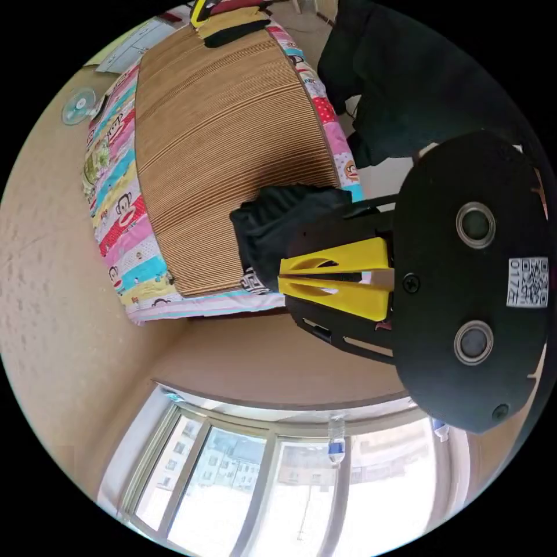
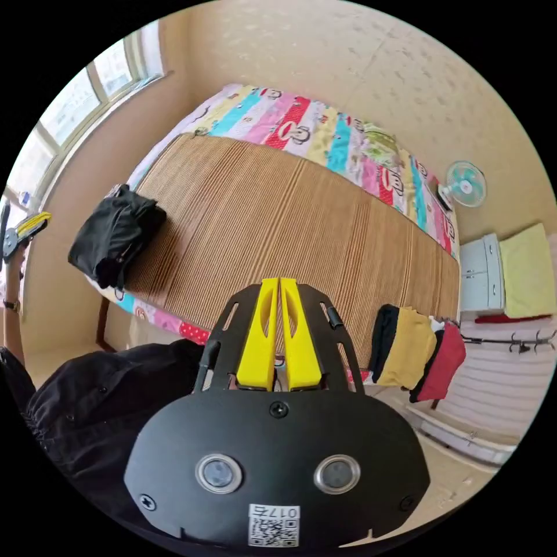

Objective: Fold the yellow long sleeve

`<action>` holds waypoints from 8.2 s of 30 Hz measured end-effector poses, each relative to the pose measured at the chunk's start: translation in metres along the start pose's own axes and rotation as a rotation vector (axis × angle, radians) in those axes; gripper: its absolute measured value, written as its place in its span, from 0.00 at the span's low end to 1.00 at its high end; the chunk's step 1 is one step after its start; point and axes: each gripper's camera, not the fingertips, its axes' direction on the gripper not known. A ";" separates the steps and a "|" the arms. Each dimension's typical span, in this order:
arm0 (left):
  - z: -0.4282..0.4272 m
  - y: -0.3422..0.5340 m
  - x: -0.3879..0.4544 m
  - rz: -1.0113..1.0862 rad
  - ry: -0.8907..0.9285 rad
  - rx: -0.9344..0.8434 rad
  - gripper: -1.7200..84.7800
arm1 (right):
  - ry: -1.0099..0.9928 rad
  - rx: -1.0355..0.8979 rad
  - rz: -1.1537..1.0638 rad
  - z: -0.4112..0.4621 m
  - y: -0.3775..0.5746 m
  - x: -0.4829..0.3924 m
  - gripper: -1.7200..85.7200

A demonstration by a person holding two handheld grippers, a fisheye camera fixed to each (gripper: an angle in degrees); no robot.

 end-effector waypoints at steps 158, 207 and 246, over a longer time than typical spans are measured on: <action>-0.150 -0.048 0.577 0.085 0.972 1.244 0.02 | -0.963 0.716 -0.134 -0.103 0.267 0.204 0.12; -0.012 -0.059 0.083 0.200 1.788 0.851 0.02 | -0.193 1.250 0.151 -0.352 0.387 0.100 0.05; 0.541 -0.221 -0.020 -0.352 0.748 -0.504 0.10 | -0.324 -0.491 0.180 0.189 -0.120 0.302 0.14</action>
